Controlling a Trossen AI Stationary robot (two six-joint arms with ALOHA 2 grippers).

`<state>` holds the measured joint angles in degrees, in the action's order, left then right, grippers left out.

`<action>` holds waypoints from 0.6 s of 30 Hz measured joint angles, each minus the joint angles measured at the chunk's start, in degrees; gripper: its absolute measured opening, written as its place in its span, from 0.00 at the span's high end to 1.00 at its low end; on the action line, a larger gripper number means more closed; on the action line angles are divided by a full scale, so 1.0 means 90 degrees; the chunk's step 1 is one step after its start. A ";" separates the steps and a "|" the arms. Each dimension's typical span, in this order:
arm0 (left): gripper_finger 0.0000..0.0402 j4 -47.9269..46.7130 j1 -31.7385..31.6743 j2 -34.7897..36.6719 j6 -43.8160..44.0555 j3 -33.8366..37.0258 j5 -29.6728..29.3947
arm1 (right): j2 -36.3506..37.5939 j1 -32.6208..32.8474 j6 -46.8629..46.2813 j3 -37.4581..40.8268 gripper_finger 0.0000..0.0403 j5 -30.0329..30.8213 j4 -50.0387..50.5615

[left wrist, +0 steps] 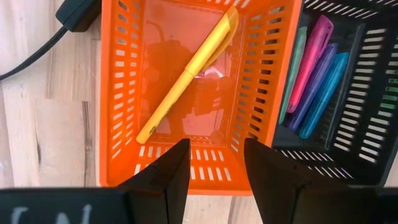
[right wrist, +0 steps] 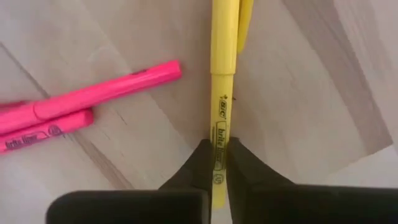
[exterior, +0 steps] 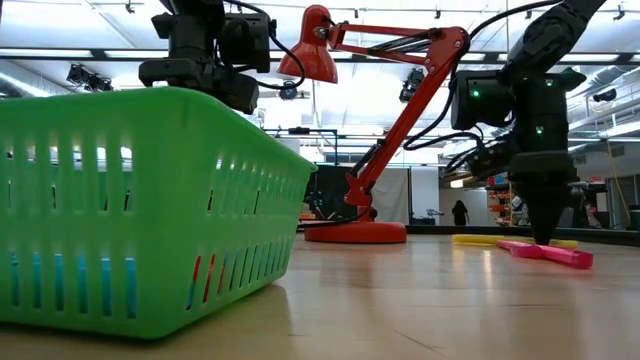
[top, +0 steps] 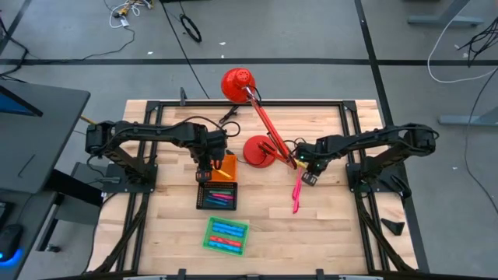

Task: Pick & Place Markers
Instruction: Put the yellow pen into the orange bin

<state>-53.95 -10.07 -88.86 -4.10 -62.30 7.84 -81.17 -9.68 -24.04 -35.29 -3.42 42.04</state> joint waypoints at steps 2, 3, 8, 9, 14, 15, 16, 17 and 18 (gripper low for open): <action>0.61 0.0002 0.0001 0.0000 -0.0003 0.0000 -0.0001 | 0.0185 0.0005 -0.0171 -0.0059 0.97 -0.0168 0.0397; 0.61 0.0005 0.0000 0.0000 -0.0007 0.0000 -0.0001 | 0.0300 0.0014 -0.0231 -0.0103 0.98 -0.0178 0.0666; 0.61 0.0011 0.0002 0.0000 -0.0155 0.0000 -0.0001 | 0.0743 0.0001 -0.0283 -0.0607 0.98 -0.0117 0.1546; 0.61 0.0011 0.0002 0.0000 -0.0161 0.0000 -0.0001 | 0.0789 0.0003 -0.0283 -0.0724 0.98 -0.0113 0.1784; 0.61 0.0012 -0.0002 0.0000 -0.0165 0.0000 -0.0003 | 0.0848 -0.0002 -0.0283 -0.1442 0.98 0.0163 0.2965; 0.61 0.0012 -0.0002 0.0000 -0.0161 0.0000 -0.0001 | 0.0853 -0.0014 -0.0313 -0.1589 0.98 0.0187 0.3106; 0.61 0.0012 -0.0002 0.0000 -0.0141 0.0000 -0.0001 | 0.0853 -0.0047 -0.0384 -0.1741 0.98 0.0189 0.3223; 0.61 0.0012 -0.0002 0.0000 -0.0127 0.0000 -0.0001 | 0.0853 -0.0078 -0.0496 -0.1878 0.98 0.0193 0.3349; 0.61 0.0011 -0.0004 0.0000 -0.0121 0.0000 -0.0001 | 0.0853 -0.0107 -0.0601 -0.1997 0.98 0.0191 0.3575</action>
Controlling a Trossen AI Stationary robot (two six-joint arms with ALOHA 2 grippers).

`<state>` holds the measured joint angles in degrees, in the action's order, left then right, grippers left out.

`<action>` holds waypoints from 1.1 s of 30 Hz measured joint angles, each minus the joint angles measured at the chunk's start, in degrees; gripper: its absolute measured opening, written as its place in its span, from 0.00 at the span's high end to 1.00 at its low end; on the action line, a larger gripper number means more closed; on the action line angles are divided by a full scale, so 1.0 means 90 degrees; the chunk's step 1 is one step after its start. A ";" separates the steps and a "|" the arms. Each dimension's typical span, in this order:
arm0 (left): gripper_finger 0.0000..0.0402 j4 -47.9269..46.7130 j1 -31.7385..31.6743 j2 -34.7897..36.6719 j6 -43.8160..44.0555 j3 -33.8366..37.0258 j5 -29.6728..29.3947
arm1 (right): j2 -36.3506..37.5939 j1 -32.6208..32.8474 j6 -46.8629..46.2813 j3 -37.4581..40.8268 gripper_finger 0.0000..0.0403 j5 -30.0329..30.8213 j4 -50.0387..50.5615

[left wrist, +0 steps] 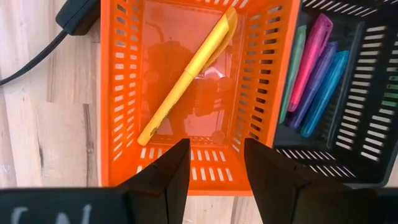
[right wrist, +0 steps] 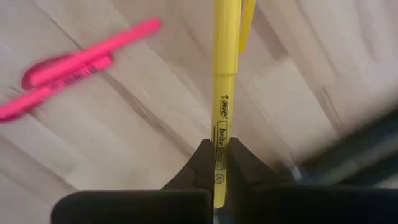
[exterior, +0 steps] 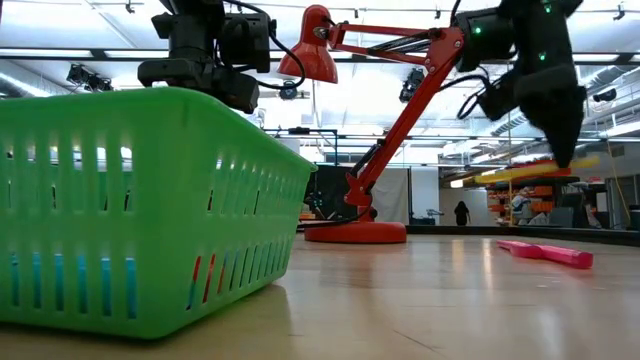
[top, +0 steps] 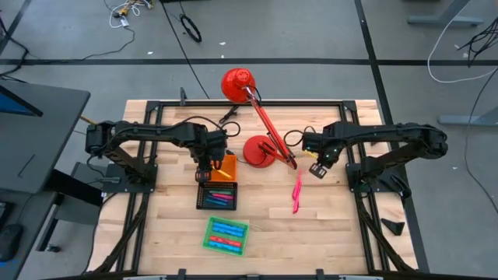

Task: Pick & Place Markers
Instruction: Put the yellow pen into the orange bin

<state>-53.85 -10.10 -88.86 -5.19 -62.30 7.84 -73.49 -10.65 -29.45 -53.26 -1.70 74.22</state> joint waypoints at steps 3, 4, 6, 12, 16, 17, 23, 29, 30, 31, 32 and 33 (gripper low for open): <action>0.61 0.0001 -0.0001 0.0000 0.0002 0.0000 0.0000 | 0.0002 -0.0059 -0.0255 -0.0426 0.98 0.0013 0.0504; 0.61 0.0000 -0.0001 0.0000 0.0004 0.0000 0.0000 | 0.0002 -0.0064 -0.0338 -0.0571 0.98 0.0016 0.0615; 0.61 0.0001 -0.0001 0.0000 0.0005 0.0000 0.0000 | 0.0002 -0.0064 -0.0506 -0.0831 0.98 -0.0015 0.0926; 0.61 -0.0001 -0.0001 0.0000 0.0010 0.0000 0.0000 | 0.0002 -0.0064 -0.0987 -0.1761 0.98 -0.0346 0.1699; 0.61 0.0001 -0.0001 0.0000 0.0010 0.0000 0.0000 | 0.0012 -0.0064 -0.1203 -0.2421 0.98 -0.0570 0.1752; 0.61 -0.0002 -0.0001 0.0000 0.0010 0.0000 0.0000 | 0.0013 -0.0064 -0.1263 -0.2596 0.98 -0.0629 0.1753; 0.61 -0.0002 -0.0001 0.0000 0.0005 0.0000 0.0000 | 0.0025 -0.0061 -0.1631 -0.3521 0.98 -0.0703 0.1753; 0.61 -0.0002 -0.0001 0.0000 0.0002 0.0002 0.0000 | 0.0024 -0.0061 -0.1678 -0.4389 0.98 -0.0562 0.1756; 0.61 -0.0002 -0.0001 0.0000 0.0001 0.0002 0.0000 | 0.0024 -0.0061 -0.1677 -0.4520 0.98 -0.0472 0.1753; 0.61 -0.0004 -0.0001 0.0000 0.0000 0.0002 0.0000 | 0.0024 -0.0061 -0.1671 -0.4648 0.98 -0.0390 0.1751; 0.61 -0.0002 -0.0001 0.0000 -0.0002 0.0002 0.0000 | 0.0024 -0.0059 -0.1643 -0.4775 0.98 -0.0319 0.1727; 0.61 -0.0004 -0.0001 0.0000 -0.0002 0.0002 0.0000 | 0.0024 -0.0047 -0.1629 -0.4887 0.98 -0.0243 0.1679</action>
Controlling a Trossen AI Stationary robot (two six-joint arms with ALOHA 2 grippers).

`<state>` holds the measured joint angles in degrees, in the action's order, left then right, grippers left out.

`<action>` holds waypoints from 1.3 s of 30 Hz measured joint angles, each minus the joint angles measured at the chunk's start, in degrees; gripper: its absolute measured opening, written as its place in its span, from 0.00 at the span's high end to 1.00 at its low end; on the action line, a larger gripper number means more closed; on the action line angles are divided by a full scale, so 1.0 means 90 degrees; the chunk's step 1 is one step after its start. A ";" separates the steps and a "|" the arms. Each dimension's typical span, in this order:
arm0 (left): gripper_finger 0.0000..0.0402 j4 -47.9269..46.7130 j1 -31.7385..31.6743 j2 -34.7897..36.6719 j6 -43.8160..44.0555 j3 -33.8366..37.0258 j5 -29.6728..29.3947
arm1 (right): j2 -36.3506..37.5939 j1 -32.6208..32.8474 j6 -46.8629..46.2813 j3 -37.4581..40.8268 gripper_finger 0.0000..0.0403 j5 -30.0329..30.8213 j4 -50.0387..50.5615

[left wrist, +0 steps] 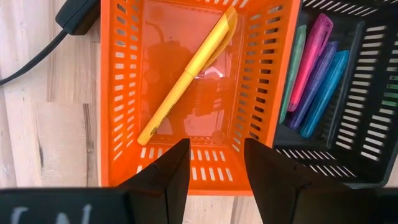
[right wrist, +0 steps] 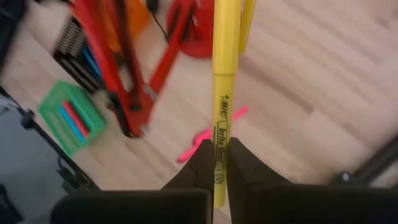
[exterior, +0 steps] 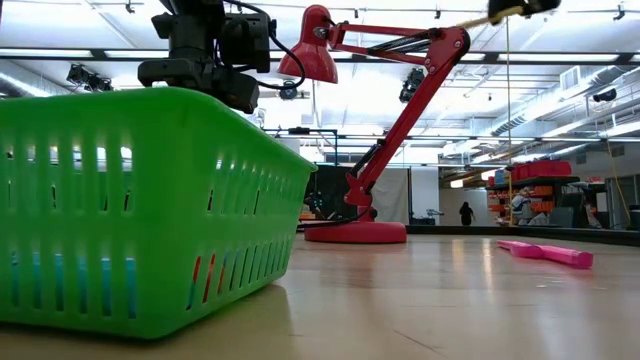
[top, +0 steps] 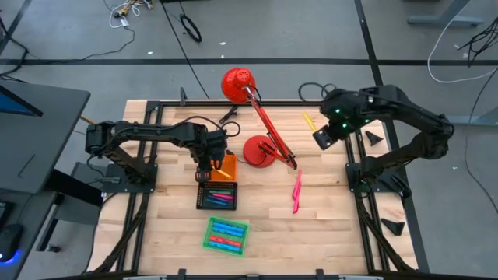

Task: Pick & Place Markers
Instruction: Put the yellow pen into the orange bin

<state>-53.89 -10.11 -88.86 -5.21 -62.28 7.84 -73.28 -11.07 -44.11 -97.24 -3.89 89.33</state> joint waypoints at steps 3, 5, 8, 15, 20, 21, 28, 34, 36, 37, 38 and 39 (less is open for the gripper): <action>0.61 0.0000 0.0000 0.0000 0.0000 0.0000 0.0000 | 0.0000 0.0110 0.0177 -0.0278 0.98 0.0364 -0.0314; 0.61 0.0000 0.0000 0.0000 -0.0002 0.0000 0.0000 | 0.0004 0.0228 0.0400 -0.0396 0.98 0.0595 -0.0666; 0.61 0.0000 0.0000 0.0000 -0.0002 0.0000 0.0000 | 0.0005 0.0435 0.0798 -0.0448 0.98 0.0869 -0.1294; 0.61 -0.0002 0.0000 0.0000 -0.0002 0.0000 0.0000 | 0.0005 0.0976 0.1786 -0.0436 0.98 0.1433 -0.3059; 0.61 -0.0002 0.0000 0.0000 -0.0005 0.0000 0.0000 | -0.0018 0.1360 0.2564 -0.0426 0.98 0.1788 -0.4270; 0.61 -0.0001 0.0000 0.0000 -0.0005 0.0000 0.0000 | -0.0032 0.1439 0.2710 -0.0426 0.98 0.1874 -0.4508; 0.61 0.0009 0.0000 0.0000 -0.0010 0.0002 -0.0002 | -0.0336 0.1739 0.3599 -0.0423 0.98 0.2055 -0.6179; 0.61 0.0007 0.0000 0.0000 0.0005 0.0005 -0.0002 | -0.0806 0.1828 0.4013 -0.0421 0.98 0.1868 -0.7097; 0.61 0.0012 0.0000 0.0000 0.0007 0.0005 -0.0002 | -0.0993 0.1828 0.4063 -0.0421 0.98 0.1729 -0.7375; 0.61 0.0022 0.0000 0.0000 0.0008 0.0005 -0.0002 | -0.1081 0.1828 0.4106 -0.0421 0.98 0.1642 -0.7506; 0.61 0.0029 0.0000 0.0000 0.0010 0.0005 -0.0002 | -0.1166 0.1828 0.4145 -0.0419 0.98 0.1552 -0.7628; 0.61 0.0027 0.0000 0.0000 0.0010 0.0005 -0.0002 | -0.1257 0.1828 0.4179 -0.0419 0.98 0.1521 -0.7774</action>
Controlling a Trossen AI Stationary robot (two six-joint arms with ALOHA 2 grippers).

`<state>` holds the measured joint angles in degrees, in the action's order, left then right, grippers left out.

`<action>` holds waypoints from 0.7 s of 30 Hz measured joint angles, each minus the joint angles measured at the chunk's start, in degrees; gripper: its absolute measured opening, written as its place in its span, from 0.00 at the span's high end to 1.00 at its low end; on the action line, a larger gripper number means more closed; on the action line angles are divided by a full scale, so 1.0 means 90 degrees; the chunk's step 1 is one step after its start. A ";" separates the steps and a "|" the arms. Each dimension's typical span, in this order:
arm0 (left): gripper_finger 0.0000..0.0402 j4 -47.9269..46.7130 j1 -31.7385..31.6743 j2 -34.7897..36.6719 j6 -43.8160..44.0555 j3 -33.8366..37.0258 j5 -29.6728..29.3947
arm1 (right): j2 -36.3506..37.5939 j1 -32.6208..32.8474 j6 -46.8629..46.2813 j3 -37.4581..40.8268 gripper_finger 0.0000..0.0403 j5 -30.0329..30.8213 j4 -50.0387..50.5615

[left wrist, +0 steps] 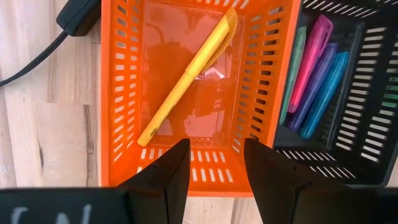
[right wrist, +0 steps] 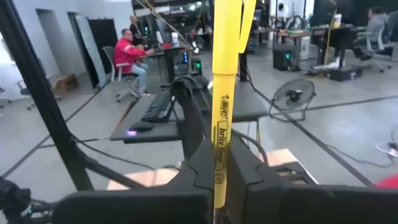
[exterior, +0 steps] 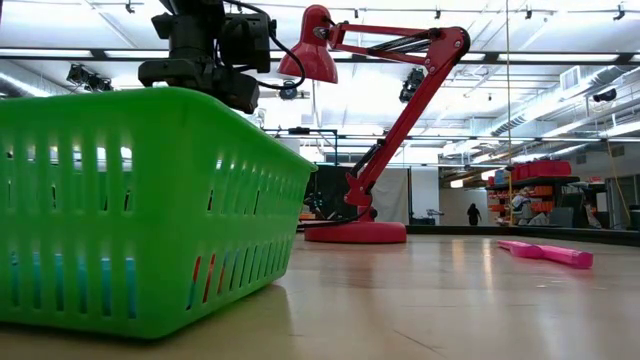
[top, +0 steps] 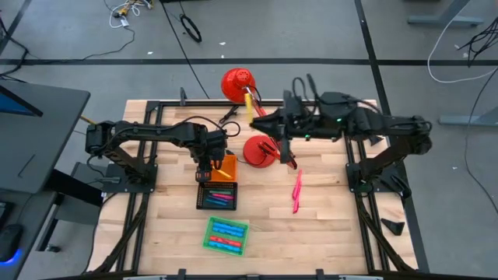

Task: Pick & Place Markers
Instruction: Put the yellow pen into the orange bin

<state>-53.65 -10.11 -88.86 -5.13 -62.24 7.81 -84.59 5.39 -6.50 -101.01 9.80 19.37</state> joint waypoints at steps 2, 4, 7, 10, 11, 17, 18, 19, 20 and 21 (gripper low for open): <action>0.61 0.0000 0.0000 0.0000 0.0013 0.0000 0.0000 | -0.0150 0.0031 0.0101 0.0002 0.98 -0.0039 -0.0154; 0.61 0.0003 0.0000 0.0000 0.0048 0.0000 0.0003 | -0.0290 0.0086 0.0293 0.0002 0.98 -0.0027 -0.0327; 0.61 0.0056 -0.0002 0.0000 0.0154 0.0000 0.0110 | -0.0453 0.0168 0.0469 0.0005 0.98 -0.0034 -0.0521; 0.61 0.0200 -0.0002 0.0239 0.0336 0.0002 0.0341 | -0.0548 0.0205 0.0413 0.0005 0.98 -0.0041 -0.0502; 0.61 0.0273 -0.0002 0.0411 0.0383 0.0002 0.0404 | -0.0555 0.0228 0.0393 0.0005 0.98 -0.0037 -0.0477; 0.61 0.1112 0.0182 0.1820 0.0887 0.0000 0.0429 | -0.0535 0.0305 0.0369 0.0005 0.98 -0.0022 -0.0492; 0.61 0.1305 0.0246 0.2065 0.1005 0.0000 0.0409 | -0.0534 0.0308 0.0369 0.0005 0.98 -0.0036 -0.0492; 0.61 0.1555 0.0329 0.2287 0.1089 0.0000 0.0388 | -0.0530 0.0308 0.0369 0.0005 0.98 -0.0038 -0.0492; 0.61 0.1889 0.0412 0.2508 0.1196 -0.0001 0.0349 | -0.0525 0.0304 0.0370 0.0005 0.98 -0.0034 -0.0492; 0.61 0.2109 0.0500 0.2707 0.1297 -0.0002 0.0280 | -0.0525 0.0304 0.0383 0.0005 0.98 -0.0031 -0.0493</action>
<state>-34.67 -5.61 -64.49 6.54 -62.26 10.33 -89.32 8.12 -3.06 -100.97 9.52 14.93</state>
